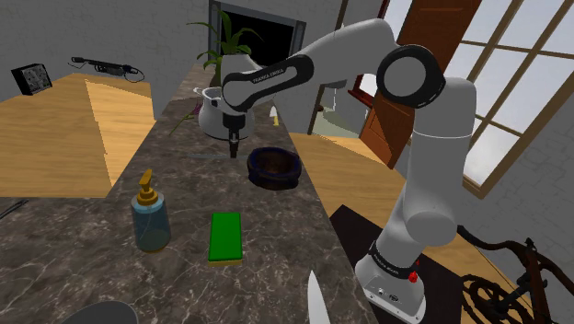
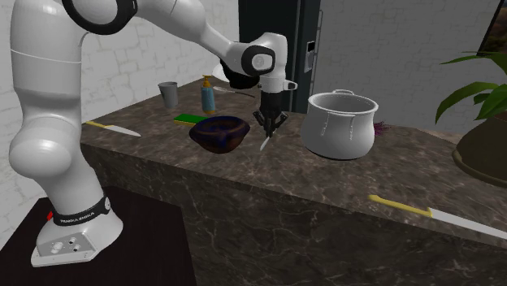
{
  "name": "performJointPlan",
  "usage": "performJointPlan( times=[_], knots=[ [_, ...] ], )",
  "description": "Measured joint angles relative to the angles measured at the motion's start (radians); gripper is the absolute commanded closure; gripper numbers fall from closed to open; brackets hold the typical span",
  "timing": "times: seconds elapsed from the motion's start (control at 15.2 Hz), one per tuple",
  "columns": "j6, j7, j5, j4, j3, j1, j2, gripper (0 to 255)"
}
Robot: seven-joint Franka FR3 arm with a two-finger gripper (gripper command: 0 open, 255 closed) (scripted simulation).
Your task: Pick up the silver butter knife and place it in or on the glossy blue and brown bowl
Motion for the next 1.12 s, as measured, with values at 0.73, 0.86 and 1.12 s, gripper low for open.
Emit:
performJointPlan(
  times=[0.73, 0.86, 1.12],
  knots=[
    [-0.059, -0.001, 0.000, 0.033, 0.000, 0.000, -0.027, 255],
    [-0.083, -0.002, 0.000, 0.048, 0.000, 0.000, -0.035, 255],
    [-0.130, -0.004, 0.000, 0.083, -0.001, 0.000, -0.048, 255]
  ],
)
